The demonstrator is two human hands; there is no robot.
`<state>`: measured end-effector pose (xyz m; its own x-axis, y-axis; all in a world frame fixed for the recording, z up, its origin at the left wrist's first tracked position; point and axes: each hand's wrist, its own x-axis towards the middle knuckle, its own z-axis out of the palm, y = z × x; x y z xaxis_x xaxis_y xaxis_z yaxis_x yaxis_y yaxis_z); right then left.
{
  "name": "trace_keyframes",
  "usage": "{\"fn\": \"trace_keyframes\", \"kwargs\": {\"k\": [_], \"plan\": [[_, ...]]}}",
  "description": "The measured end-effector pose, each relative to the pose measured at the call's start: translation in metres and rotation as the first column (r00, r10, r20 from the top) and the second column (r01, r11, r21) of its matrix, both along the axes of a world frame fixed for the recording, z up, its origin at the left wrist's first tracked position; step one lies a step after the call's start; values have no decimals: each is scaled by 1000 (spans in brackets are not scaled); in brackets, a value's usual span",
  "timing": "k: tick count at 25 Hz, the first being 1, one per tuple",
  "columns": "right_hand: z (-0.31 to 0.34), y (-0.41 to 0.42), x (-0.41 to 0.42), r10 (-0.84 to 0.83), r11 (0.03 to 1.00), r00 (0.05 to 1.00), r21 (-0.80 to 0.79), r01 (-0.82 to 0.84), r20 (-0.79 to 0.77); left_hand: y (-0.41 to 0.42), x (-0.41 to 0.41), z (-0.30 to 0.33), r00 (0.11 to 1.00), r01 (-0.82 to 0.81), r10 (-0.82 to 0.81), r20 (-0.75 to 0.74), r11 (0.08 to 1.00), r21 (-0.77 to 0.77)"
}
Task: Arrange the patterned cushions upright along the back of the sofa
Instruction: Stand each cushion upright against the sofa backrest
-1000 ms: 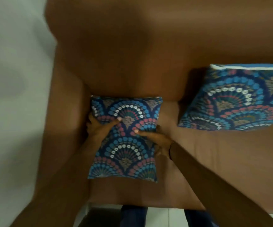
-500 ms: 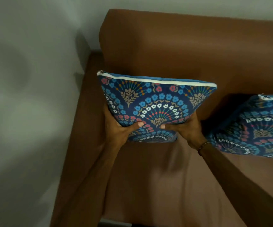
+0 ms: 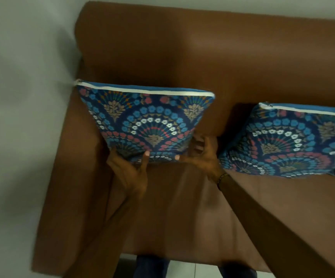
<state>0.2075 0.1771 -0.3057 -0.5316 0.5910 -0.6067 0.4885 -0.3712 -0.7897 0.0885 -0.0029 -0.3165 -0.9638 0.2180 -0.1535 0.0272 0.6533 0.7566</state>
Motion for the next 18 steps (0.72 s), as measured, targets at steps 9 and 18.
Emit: {"fn": "trace_keyframes", "kwargs": {"k": [9,18], "plan": [[8,106,282,-168,986,936,47,162,309,137,173,5,901,348,-368,228,929,126],[39,217,341,-348,916,937,202,345,-26,246,224,0,831,489,-531,166,839,240]]}}
